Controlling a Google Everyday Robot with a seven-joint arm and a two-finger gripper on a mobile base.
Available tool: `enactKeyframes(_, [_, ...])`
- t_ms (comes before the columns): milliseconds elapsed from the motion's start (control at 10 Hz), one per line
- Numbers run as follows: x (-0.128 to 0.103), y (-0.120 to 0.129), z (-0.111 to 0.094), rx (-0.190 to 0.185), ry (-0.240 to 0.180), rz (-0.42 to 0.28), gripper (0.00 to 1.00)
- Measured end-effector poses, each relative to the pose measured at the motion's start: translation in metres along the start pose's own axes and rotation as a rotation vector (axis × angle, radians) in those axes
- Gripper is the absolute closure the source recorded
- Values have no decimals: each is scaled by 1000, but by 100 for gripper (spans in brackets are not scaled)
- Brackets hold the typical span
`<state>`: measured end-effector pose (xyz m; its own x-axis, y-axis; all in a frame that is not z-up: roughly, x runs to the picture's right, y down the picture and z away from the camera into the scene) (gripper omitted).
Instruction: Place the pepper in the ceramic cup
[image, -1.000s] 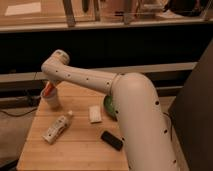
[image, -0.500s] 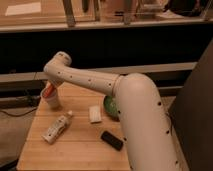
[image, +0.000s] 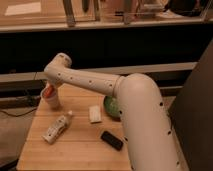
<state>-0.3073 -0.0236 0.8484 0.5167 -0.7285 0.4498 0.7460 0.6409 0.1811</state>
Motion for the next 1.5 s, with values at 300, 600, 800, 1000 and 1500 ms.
enactKeyframes(300, [-3,-3,3,3,-1,-16,100])
enactKeyframes(600, [-3,-5,5,3,-3,-18,100])
enactKeyframes(800, [-3,-5,6,1,-4,-16,86])
enactKeyframes(1000, [-3,-4,5,0,-4,-15,66])
enactKeyframes(1500, [-9,-5,3,2,-12,-13,22])
